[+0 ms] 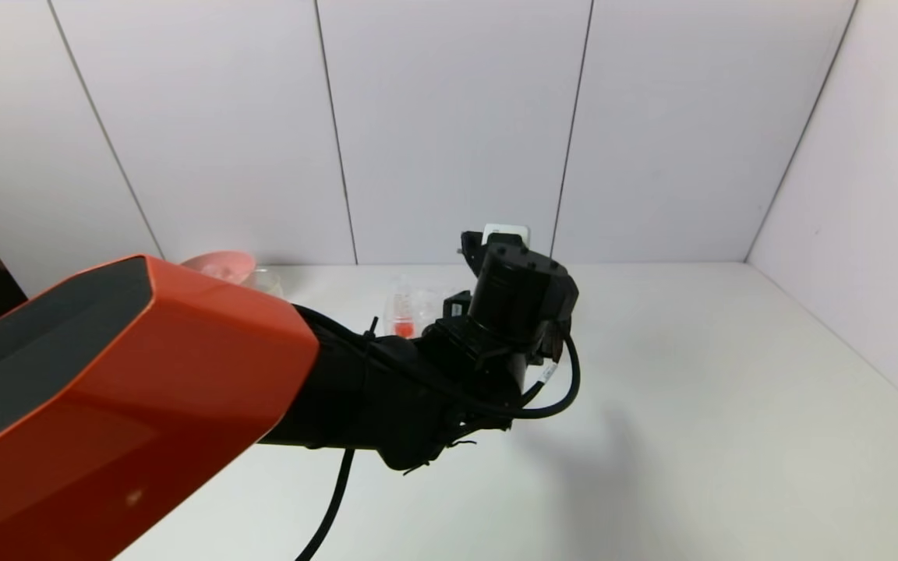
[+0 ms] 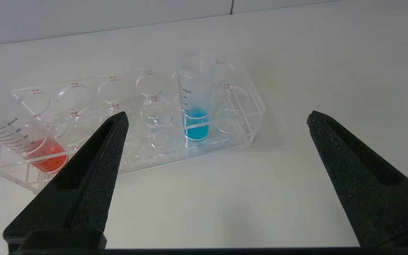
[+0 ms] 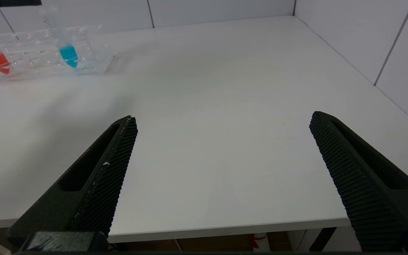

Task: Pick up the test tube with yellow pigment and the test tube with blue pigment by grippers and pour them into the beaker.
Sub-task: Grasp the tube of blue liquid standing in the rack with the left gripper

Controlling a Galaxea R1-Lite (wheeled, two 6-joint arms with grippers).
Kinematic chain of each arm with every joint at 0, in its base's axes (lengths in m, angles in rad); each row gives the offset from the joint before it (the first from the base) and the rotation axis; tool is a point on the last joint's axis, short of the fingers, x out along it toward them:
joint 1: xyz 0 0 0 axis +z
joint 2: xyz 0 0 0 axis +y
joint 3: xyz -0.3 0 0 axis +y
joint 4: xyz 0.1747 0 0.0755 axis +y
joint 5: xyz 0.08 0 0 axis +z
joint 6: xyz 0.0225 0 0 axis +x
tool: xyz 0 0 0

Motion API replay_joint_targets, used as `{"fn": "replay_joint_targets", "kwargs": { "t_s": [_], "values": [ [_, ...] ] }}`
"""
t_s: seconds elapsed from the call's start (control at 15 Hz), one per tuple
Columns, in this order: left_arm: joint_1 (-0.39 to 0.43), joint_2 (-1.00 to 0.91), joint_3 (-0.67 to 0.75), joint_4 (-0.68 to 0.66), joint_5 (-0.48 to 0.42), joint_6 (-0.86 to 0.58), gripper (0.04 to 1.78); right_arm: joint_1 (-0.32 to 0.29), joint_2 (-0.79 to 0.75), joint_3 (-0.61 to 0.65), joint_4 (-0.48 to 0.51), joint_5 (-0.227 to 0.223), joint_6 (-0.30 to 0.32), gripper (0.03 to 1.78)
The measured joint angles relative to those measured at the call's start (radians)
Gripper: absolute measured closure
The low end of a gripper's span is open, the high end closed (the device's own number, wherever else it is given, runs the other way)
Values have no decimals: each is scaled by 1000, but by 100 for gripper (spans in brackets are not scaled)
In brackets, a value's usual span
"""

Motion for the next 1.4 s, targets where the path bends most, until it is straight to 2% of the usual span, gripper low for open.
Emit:
{"fn": "replay_joint_targets", "kwargs": {
  "t_s": [0.4, 1.4],
  "values": [
    [27, 129, -134, 3, 27, 1, 6, 0, 0, 0, 0, 0, 0, 4],
    [89, 309, -351, 11, 30, 16, 6, 0, 0, 0, 0, 0, 0, 4]
  ]
}}
